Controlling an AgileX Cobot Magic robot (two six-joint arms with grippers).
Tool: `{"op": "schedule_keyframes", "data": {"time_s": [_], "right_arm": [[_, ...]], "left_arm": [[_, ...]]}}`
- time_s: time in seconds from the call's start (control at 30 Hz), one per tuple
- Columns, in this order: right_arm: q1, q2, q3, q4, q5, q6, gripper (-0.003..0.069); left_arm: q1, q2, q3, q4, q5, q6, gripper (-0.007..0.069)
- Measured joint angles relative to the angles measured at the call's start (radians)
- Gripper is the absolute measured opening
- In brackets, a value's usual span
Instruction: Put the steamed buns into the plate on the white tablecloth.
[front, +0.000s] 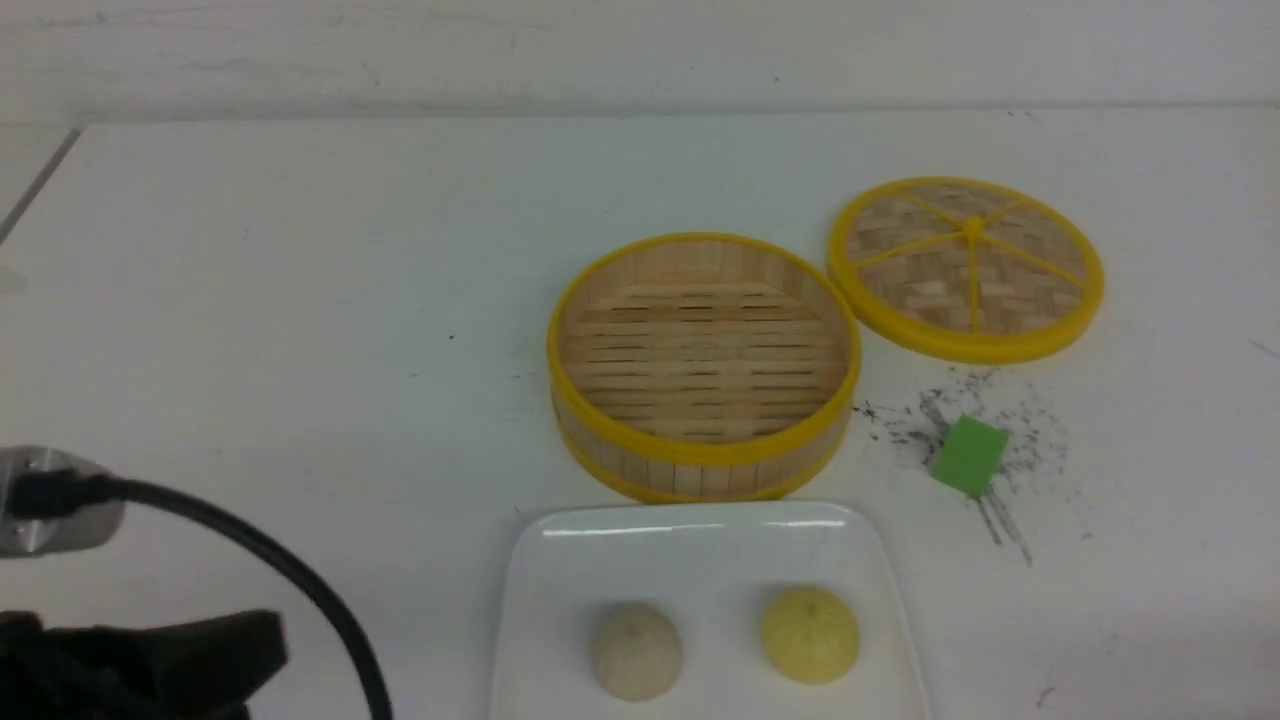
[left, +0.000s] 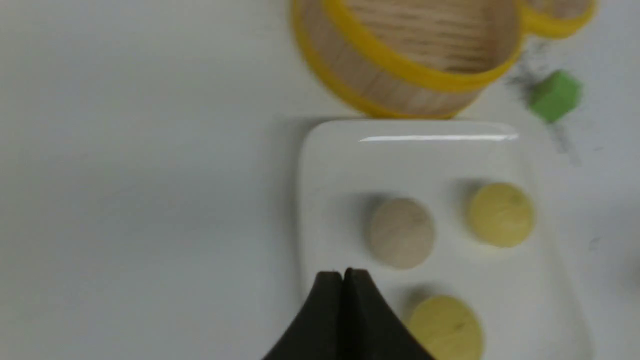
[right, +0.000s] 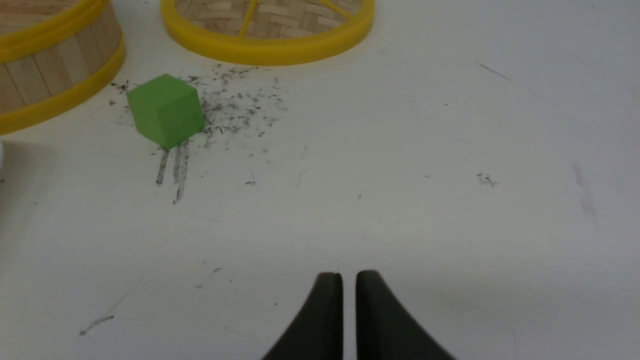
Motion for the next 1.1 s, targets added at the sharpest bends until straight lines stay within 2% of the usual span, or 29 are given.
{"op": "schedule_keyframes", "data": {"time_s": [0.03,0.07,0.1,0.27,0.87,1.0,1.03,1.1], "right_arm": [[0.0,0.0,0.0,-0.001,0.0,0.0,0.0074],[0.0,0.0,0.0,-0.001,0.0,0.0,0.0075],[0.0,0.0,0.0,-0.001,0.0,0.0,0.0078],[0.0,0.0,0.0,-0.001,0.0,0.0,0.0081],[0.0,0.0,0.0,-0.001,0.0,0.0,0.0099],[0.0,0.0,0.0,-0.001,0.0,0.0,0.0104],[0.0,0.0,0.0,-0.001,0.0,0.0,0.0106],[0.0,0.0,0.0,-0.001,0.0,0.0,0.011]], "left_arm": [[0.0,0.0,0.019,0.022,-0.099,-0.024,0.0007],[0.0,0.0,0.022,0.031,-0.115,-0.034,0.0008],[0.0,0.001,0.036,0.061,-0.234,-0.07,0.001],[0.0,0.012,0.043,0.094,-0.415,-0.116,0.0015],[0.0,0.012,0.045,0.1,-0.331,-0.12,0.0027],[0.0,-0.001,0.045,0.011,-0.283,0.005,0.0031],[0.004,-0.011,0.045,-0.027,-0.268,0.083,0.0033],[0.045,-0.05,0.046,-0.137,-0.26,0.341,0.0034]]}}
